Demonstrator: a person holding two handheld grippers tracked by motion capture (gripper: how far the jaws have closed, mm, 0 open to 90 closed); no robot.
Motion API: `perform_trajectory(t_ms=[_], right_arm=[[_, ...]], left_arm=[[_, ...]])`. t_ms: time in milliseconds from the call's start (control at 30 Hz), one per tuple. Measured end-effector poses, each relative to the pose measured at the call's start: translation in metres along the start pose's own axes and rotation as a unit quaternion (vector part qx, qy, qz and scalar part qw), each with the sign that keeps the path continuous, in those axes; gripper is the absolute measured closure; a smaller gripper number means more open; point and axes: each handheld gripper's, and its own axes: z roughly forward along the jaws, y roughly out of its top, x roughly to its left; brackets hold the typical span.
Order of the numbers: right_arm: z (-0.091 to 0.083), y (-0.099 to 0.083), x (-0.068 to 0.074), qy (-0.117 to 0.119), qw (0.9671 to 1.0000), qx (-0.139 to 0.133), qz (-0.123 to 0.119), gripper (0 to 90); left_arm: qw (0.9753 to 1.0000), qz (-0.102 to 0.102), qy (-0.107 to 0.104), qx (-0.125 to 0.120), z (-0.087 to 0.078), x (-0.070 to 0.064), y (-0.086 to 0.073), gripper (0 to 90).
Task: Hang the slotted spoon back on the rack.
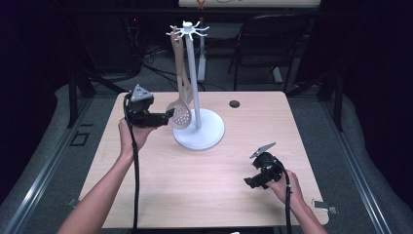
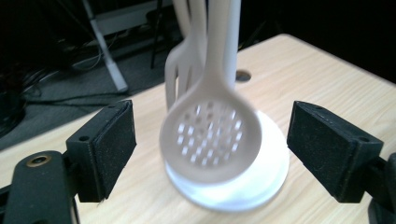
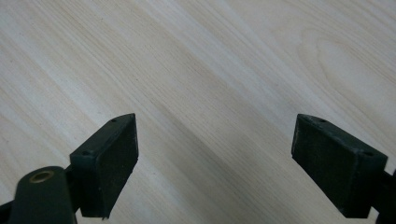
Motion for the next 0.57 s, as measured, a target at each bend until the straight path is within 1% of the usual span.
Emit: perform_trajectory(t_ms=[33, 67, 133, 167, 267, 300, 333, 433, 467, 500, 533, 567], right_arm=[[0.0, 0.0, -0.001, 0.001, 1.0, 0.0, -0.004, 14.2], [0.0, 0.0, 0.0, 0.0, 1.0, -0.001, -0.002, 14.2], [0.0, 0.0, 0.0, -0.001, 1.0, -0.001, -0.002, 14.2], [0.001, -0.001, 0.0, 0.001, 1.0, -0.007, 0.003, 14.1], [0.0, -0.001, 0.0, -0.003, 1.0, -0.006, 0.002, 14.0], [0.001, -0.001, 0.0, 0.0, 0.9999, -0.01, 0.006, 14.0], [0.001, -0.001, 0.0, 0.0, 1.0, -0.007, 0.005, 13.9], [0.0, -0.001, -0.001, 0.002, 0.9999, -0.008, 0.009, 13.2], [-0.001, 0.0, -0.002, -0.003, 1.0, 0.001, 0.006, 12.6], [0.0, 0.0, -0.002, -0.002, 1.0, -0.003, 0.007, 12.4], [-0.001, 0.0, -0.002, -0.004, 1.0, -0.004, 0.006, 11.9], [-0.001, -0.001, -0.002, -0.004, 1.0, -0.004, 0.006, 11.1]], left_arm=[[1.0, -0.004, -0.003, 0.005, 0.0, 0.001, -0.006, 15.3], [0.9999, -0.008, -0.007, 0.012, 0.0, 0.001, -0.013, 15.2], [0.9996, -0.012, -0.007, 0.025, 0.0, 0.003, -0.025, 14.5], [0.9994, -0.015, -0.008, 0.029, 0.0, 0.003, -0.031, 14.2], [0.9986, -0.023, -0.009, 0.047, 0.0, 0.005, -0.048, 11.9], [0.9983, -0.025, -0.01, 0.052, 0.0, 0.006, -0.053, 10.9], [0.9979, -0.028, -0.011, 0.057, 0.0, 0.007, -0.058, 10.0], [0.9958, -0.029, -0.015, 0.086, 0.003, 0.01, -0.068, 5.4], [0.9953, -0.032, -0.014, 0.09, 0.003, 0.011, -0.071, 3.7], [0.9954, -0.034, -0.012, 0.089, 0.003, 0.013, -0.074, 3.0], [0.995, -0.035, -0.008, 0.093, 0.003, 0.015, -0.077, 2.7], [0.995, -0.035, -0.008, 0.093, 0.003, 0.015, -0.077, 1.8]])
